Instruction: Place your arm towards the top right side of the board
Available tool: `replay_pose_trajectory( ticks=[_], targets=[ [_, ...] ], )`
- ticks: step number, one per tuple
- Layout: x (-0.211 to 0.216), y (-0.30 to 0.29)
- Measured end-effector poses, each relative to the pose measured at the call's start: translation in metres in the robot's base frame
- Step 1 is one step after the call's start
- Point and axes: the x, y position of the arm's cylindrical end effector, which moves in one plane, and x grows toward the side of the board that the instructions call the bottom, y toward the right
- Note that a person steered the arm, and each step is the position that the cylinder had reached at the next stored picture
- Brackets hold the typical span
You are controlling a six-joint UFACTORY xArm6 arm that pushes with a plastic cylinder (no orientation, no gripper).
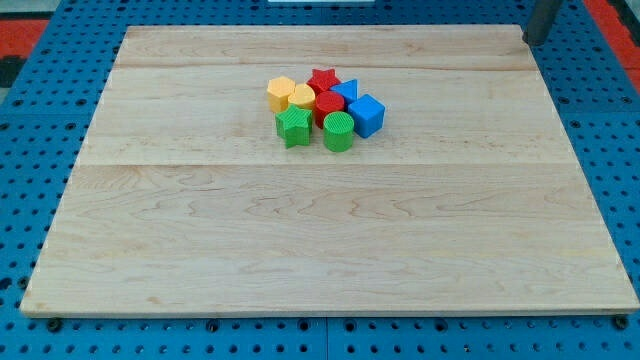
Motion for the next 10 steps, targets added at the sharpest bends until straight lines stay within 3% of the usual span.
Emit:
replay_pose_trajectory(
  ticks=[5, 8, 10],
  targets=[
    [-0.011, 0.017],
    [-0.005, -0.031],
    [-0.005, -0.031]
  ],
)
